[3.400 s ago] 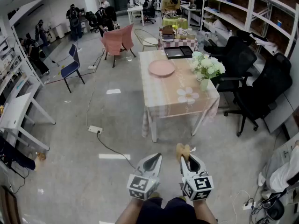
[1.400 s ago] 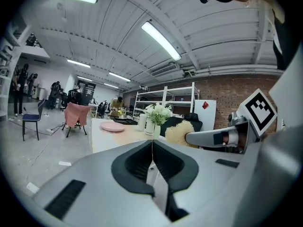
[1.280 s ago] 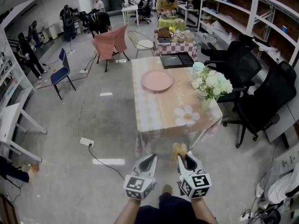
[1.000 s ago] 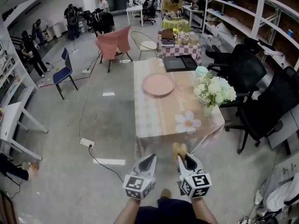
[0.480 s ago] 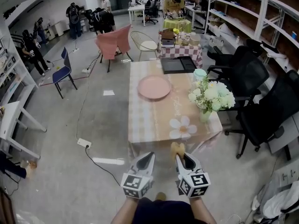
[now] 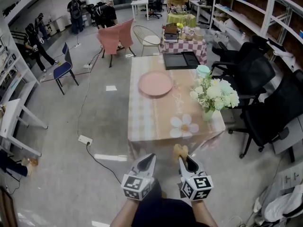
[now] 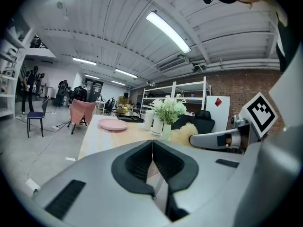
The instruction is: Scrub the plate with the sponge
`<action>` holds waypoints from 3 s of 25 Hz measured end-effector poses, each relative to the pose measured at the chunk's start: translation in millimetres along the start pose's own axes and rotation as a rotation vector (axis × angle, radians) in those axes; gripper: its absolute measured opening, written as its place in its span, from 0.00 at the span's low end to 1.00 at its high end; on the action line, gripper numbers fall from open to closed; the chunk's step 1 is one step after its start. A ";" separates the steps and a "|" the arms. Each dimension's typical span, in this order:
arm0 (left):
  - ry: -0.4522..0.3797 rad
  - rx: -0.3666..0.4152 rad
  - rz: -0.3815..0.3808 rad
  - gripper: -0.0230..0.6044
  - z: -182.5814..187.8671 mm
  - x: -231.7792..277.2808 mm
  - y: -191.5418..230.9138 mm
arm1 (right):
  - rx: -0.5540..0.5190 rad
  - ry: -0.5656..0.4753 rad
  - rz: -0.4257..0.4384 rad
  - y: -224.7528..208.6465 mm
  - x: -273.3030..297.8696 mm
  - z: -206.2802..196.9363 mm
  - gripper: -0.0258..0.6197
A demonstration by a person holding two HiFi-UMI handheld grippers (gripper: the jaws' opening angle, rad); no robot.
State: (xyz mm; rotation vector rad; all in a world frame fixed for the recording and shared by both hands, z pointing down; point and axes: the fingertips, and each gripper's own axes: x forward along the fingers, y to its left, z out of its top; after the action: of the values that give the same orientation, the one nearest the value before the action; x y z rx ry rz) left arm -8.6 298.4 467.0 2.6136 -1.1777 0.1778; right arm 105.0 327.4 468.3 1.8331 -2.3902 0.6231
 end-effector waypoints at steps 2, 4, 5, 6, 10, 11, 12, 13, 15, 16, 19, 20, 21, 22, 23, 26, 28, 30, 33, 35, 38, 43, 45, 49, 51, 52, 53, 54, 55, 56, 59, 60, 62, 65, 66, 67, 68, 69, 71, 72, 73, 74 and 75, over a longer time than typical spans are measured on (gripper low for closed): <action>0.007 0.000 0.000 0.05 -1.0 1.6 2.8 | 0.009 0.006 -0.004 -1.9 2.9 -2.3 0.17; 0.013 0.000 0.003 0.05 -0.8 4.2 7.9 | 0.014 0.015 -0.004 -3.4 8.2 -3.5 0.17; 0.016 0.000 0.005 0.05 -1.1 6.7 11.2 | 0.015 0.019 -0.003 -4.2 12.0 -3.9 0.17; 0.019 0.001 0.007 0.05 -1.7 10.3 14.9 | 0.014 0.021 -0.001 -5.3 16.6 -3.9 0.17; 0.026 0.004 0.008 0.05 1.4 29.6 30.1 | 0.017 0.031 0.003 -11.0 40.3 -0.4 0.17; 0.027 0.007 0.009 0.05 3.5 34.4 34.7 | 0.018 0.033 0.005 -12.0 47.2 1.9 0.17; 0.029 0.009 0.012 0.05 5.9 39.2 39.9 | 0.018 0.035 0.008 -12.5 54.8 4.6 0.17; 0.030 0.010 0.016 0.05 8.4 43.8 45.5 | 0.015 0.038 0.012 -12.7 62.9 7.7 0.17; 0.030 0.009 0.026 0.05 13.0 52.2 57.6 | 0.007 0.043 0.022 -12.3 80.1 14.7 0.17; 0.031 0.006 0.030 0.05 14.9 56.4 64.0 | 0.004 0.043 0.027 -12.1 88.9 18.6 0.17; 0.034 -0.005 0.042 0.05 21.2 70.0 82.8 | 0.004 0.039 0.046 -12.2 114.5 32.1 0.17; 0.035 -0.005 0.045 0.05 24.0 74.1 89.1 | 0.004 0.038 0.054 -11.2 122.4 36.9 0.17; 0.036 -0.004 0.048 0.05 27.3 77.9 95.5 | 0.002 0.038 0.059 -9.6 129.9 41.6 0.17; 0.037 -0.003 0.051 0.05 31.1 81.5 101.9 | -0.002 0.040 0.062 -8.1 137.1 45.7 0.17; 0.038 -0.002 0.054 0.05 34.9 85.3 108.2 | -0.006 0.043 0.063 -7.0 144.1 49.2 0.17; 0.032 -0.006 0.060 0.05 45.2 98.6 125.8 | -0.010 0.056 0.063 -7.8 165.3 57.0 0.17; 0.030 -0.008 0.061 0.05 50.5 108.7 137.0 | -0.010 0.060 0.060 -10.8 179.2 61.7 0.17; 0.031 -0.010 0.063 0.05 54.8 119.2 147.8 | -0.013 0.061 0.054 -14.6 192.4 66.7 0.17; 0.033 -0.011 0.065 0.05 61.5 134.6 164.1 | -0.019 0.065 0.048 -19.2 211.9 74.1 0.17; 0.033 -0.013 0.063 0.05 67.2 144.5 174.2 | -0.021 0.067 0.043 -21.7 224.3 79.8 0.17; 0.030 -0.011 0.055 0.05 76.5 159.2 187.0 | -0.021 0.066 0.035 -25.3 241.8 88.3 0.17; 0.032 -0.008 0.043 0.05 85.9 182.9 206.1 | -0.015 0.066 0.025 -29.9 268.9 98.3 0.17; 0.034 -0.006 0.042 0.05 89.1 191.5 213.7 | -0.019 0.067 0.020 -32.0 278.8 102.0 0.17; 0.037 -0.001 0.039 0.05 94.8 206.5 227.8 | -0.003 0.066 0.016 -37.8 294.8 109.2 0.17; 0.041 0.002 0.041 0.05 96.7 212.1 236.1 | -0.001 0.064 0.012 -39.5 302.2 113.6 0.17; 0.043 0.003 0.041 0.05 98.1 214.8 240.1 | -0.005 0.060 0.008 -40.4 305.8 116.3 0.17; 0.043 0.004 0.041 0.05 99.5 217.5 243.7 | -0.009 0.057 0.005 -41.3 309.5 118.9 0.17; 0.044 0.005 0.039 0.05 100.8 220.5 246.9 | -0.012 0.054 0.003 -42.3 313.4 121.4 0.17; 0.043 0.006 0.036 0.05 102.2 223.8 249.4 | -0.014 0.052 0.001 -43.3 317.4 123.6 0.17; 0.041 0.007 0.031 0.05 104.2 227.5 251.3 | -0.017 0.051 -0.001 -44.5 321.5 125.6 0.17; 0.034 0.010 0.012 0.05 110.5 238.4 254.5 | -0.030 0.048 -0.005 -46.8 333.1 131.6 0.17; 0.033 0.012 0.006 0.05 111.9 241.5 255.4 | -0.033 0.045 -0.005 -46.9 336.5 133.4 0.17; 0.033 0.017 -0.001 0.05 113.8 246.8 257.4 | -0.037 0.042 0.001 -46.5 341.8 136.7 0.17; 0.024 0.017 -0.004 0.05 119.0 254.8 260.4 | -0.059 0.041 0.016 -46.3 349.2 145.6 0.17; 0.022 0.016 -0.004 0.05 120.8 257.3 261.0 | -0.070 0.041 0.021 -46.7 352.0 149.1 0.17; 0.021 0.015 -0.003 0.05 122.2 259.6 261.6 | -0.082 0.042 0.026 -47.2 355.1 152.3 0.17; 0.020 0.014 -0.002 0.05 123.2 261.7 262.3 | -0.095 0.043 0.031 -47.5 358.5 155.3 0.17; 0.018 0.013 0.001 0.05 124.2 263.6 263.3 | -0.111 0.044 0.037 -47.7 362.1 158.4 0.17; 0.015 0.013 0.013 0.05 126.5 267.1 265.9 | -0.146 0.045 0.052 -47.1 369.7 164.6 0.17; 0.013 0.015 0.022 0.05 128.4 269.0 267.9 | -0.163 0.044 0.060 -46.6 374.1 167.5 0.17; 0.012 0.018 0.032 0.05 130.7 271.0 270.1 | -0.179 0.045 0.067 -46.0 378.8 170.3 0.17; 0.012 0.021 0.042 0.05 132.6 273.0 272.2 | -0.194 0.048 0.074 -45.4 383.3 172.9 0.17; 0.014 0.022 0.051 0.05 133.8 274.8 274.0 | -0.208 0.053 0.083 -44.5 387.5 175.3 0.17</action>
State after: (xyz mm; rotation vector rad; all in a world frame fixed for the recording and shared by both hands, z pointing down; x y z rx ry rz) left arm -31.8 -111.1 452.2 2.5981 -1.2454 0.2192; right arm 68.4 -97.2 433.2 1.6224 -2.4035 0.4056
